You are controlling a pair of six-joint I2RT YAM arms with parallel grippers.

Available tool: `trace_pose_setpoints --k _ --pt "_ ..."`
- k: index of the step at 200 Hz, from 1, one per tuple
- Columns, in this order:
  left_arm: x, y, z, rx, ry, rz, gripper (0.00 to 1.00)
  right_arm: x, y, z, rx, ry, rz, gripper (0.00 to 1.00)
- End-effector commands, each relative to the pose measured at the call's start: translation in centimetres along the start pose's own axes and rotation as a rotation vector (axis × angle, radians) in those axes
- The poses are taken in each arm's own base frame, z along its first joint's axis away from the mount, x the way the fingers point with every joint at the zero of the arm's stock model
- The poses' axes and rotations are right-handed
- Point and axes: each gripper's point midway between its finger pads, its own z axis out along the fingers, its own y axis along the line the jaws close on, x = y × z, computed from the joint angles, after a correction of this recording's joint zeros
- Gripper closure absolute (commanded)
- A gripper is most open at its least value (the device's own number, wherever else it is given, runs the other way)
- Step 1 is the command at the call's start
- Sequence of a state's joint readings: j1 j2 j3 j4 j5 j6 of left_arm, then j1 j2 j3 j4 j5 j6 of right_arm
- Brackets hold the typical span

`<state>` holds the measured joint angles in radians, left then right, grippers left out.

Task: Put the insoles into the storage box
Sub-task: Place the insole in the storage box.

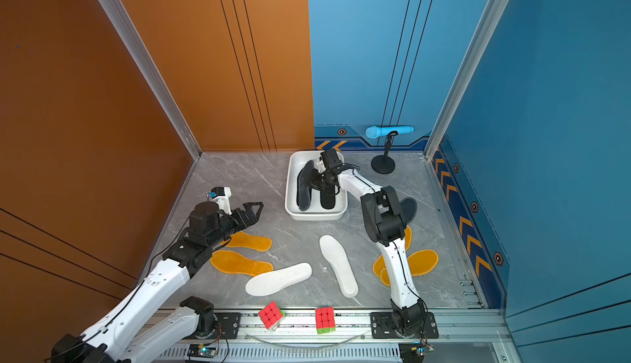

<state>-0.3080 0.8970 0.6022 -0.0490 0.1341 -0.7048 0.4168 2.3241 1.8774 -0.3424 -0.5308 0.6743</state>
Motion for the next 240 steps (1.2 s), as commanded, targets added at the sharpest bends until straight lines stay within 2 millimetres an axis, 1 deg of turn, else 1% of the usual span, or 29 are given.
trace_pose_setpoints --k 1,52,119,191,211,240 --pt "0.0 0.3 0.1 0.000 -0.003 0.002 0.02 -0.7 1.8 0.1 -0.059 -0.007 -0.013 1.00" --pt "0.1 0.4 0.1 -0.003 0.000 0.001 0.02 -0.6 1.6 0.6 -0.063 -0.002 -0.012 1.00" --pt "0.0 0.6 -0.2 -0.006 -0.007 -0.001 0.02 -0.2 -0.5 1.8 -0.031 0.018 0.017 1.00" --pt "0.0 0.7 -0.5 -0.006 -0.007 -0.006 0.02 0.1 -1.9 1.8 0.005 0.033 0.025 1.00" --pt "0.0 0.7 -0.5 -0.006 -0.009 -0.008 0.02 0.0 -2.0 1.6 0.007 0.033 0.028 0.93" --pt "0.0 0.6 -0.5 -0.002 -0.007 -0.010 0.02 -0.2 -1.8 1.1 0.007 0.030 0.023 0.86"
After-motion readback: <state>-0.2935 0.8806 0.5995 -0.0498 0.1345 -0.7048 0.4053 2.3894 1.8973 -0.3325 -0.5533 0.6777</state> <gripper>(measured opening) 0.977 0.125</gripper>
